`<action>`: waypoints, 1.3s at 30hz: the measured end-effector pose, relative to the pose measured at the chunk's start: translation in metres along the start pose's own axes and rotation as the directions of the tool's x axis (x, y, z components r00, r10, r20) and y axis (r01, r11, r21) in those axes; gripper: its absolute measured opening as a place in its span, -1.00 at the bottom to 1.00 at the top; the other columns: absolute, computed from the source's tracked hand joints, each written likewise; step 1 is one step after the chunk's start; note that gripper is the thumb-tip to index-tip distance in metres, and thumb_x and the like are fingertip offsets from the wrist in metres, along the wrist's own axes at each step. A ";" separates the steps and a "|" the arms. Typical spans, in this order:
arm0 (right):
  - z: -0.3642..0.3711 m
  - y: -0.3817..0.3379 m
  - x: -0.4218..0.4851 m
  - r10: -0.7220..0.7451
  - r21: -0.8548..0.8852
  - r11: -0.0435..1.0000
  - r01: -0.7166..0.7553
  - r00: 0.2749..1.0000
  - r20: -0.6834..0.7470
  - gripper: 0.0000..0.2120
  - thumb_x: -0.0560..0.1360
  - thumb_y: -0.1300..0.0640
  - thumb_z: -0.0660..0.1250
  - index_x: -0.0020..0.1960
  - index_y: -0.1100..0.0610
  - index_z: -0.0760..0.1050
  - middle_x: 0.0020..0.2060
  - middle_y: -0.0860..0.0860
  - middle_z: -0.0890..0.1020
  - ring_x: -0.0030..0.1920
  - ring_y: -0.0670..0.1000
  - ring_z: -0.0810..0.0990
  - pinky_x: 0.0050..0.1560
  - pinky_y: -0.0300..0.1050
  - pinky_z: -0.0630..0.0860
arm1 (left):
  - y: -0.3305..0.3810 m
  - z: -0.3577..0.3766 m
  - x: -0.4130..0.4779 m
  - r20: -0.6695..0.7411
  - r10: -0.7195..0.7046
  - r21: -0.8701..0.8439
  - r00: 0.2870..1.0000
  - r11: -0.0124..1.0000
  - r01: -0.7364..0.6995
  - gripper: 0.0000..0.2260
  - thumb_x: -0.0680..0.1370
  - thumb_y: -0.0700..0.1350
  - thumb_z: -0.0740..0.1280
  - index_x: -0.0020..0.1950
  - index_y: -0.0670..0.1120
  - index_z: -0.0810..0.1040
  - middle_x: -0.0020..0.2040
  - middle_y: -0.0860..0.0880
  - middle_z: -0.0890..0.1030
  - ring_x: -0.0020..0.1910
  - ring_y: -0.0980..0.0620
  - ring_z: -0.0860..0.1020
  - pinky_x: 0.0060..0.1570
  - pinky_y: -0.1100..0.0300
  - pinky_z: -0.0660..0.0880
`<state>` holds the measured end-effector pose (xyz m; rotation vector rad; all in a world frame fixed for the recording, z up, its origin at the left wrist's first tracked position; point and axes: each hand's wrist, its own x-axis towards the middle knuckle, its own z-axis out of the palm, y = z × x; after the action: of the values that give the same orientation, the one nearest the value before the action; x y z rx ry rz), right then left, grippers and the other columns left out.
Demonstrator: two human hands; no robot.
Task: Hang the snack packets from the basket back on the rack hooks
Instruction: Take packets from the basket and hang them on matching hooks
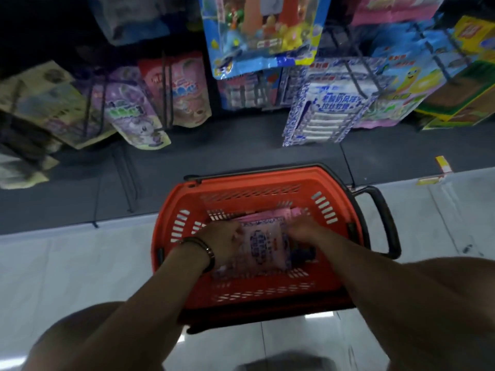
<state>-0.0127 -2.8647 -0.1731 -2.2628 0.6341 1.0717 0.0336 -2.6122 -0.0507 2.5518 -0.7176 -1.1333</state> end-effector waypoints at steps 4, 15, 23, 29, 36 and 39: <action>0.054 0.024 0.023 0.097 0.136 0.984 -0.111 0.990 0.106 -0.67 0.60 0.09 0.38 0.25 0.29 0.58 0.12 0.22 0.69 0.10 0.19 0.68 0.11 0.06 0.66 | -0.005 -0.001 0.010 0.160 -0.012 0.065 0.987 0.998 0.002 -0.71 0.73 -0.05 0.20 0.40 -0.08 0.53 0.34 -0.10 0.60 0.28 -0.13 0.57 0.19 0.17 0.45; 0.093 0.016 0.015 0.199 0.623 0.758 -0.193 0.978 0.061 -0.56 0.56 0.39 0.43 0.42 0.23 0.52 0.27 0.17 0.65 0.28 0.21 0.62 0.26 0.16 0.63 | -0.009 -0.018 0.025 0.230 -0.068 0.060 0.971 0.997 0.056 -0.70 0.71 0.06 0.22 0.33 -0.05 0.58 0.32 -0.07 0.61 0.26 -0.11 0.57 0.28 0.05 0.51; 0.080 0.004 0.001 0.110 0.589 0.799 -0.126 0.992 0.063 -0.76 0.68 0.19 0.34 0.30 0.24 0.61 0.21 0.21 0.65 0.19 0.24 0.65 0.12 0.10 0.66 | -0.008 -0.017 0.023 0.239 -0.095 0.082 0.966 0.994 0.077 -0.66 0.69 0.13 0.24 0.33 -0.05 0.57 0.34 -0.06 0.60 0.29 -0.11 0.56 0.30 0.06 0.49; 0.027 -0.005 -0.043 -0.171 0.539 0.822 0.181 0.983 -0.069 -0.82 0.68 0.21 0.30 0.17 0.19 0.66 0.03 0.09 0.72 -0.04 0.03 0.71 0.04 -0.03 0.70 | -0.016 -0.018 0.005 0.122 -0.144 0.020 0.982 0.990 0.143 -0.73 0.66 0.02 0.32 0.24 -0.13 0.61 0.23 -0.17 0.66 0.18 -0.16 0.61 0.01 0.08 0.46; -0.085 -0.023 -0.140 -0.467 0.441 0.800 0.407 0.884 0.031 -0.77 0.72 0.23 0.26 0.33 0.18 0.60 0.23 0.11 0.72 0.14 0.02 0.66 0.23 0.00 0.58 | -0.021 -0.021 -0.035 -0.241 -0.111 -0.260 0.964 0.964 0.046 -0.10 0.31 0.38 0.55 0.56 0.11 0.36 0.51 0.06 0.47 0.47 0.00 0.47 0.47 0.07 0.39; -0.120 -0.037 -0.191 -0.585 0.453 0.743 0.493 0.807 0.081 -0.70 0.73 0.26 0.22 0.43 0.20 0.53 0.30 0.12 0.68 0.25 0.09 0.68 0.27 -0.03 0.62 | -0.005 -0.032 -0.055 -0.236 0.026 -0.409 0.971 0.904 -0.123 -0.20 0.35 0.39 0.54 0.51 0.17 0.40 0.43 0.19 0.56 0.41 0.12 0.54 0.44 -0.04 0.47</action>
<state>-0.0336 -2.8823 0.0537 -1.7521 0.0648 0.7790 0.0277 -2.5778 0.0022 2.2136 -0.4497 -0.8434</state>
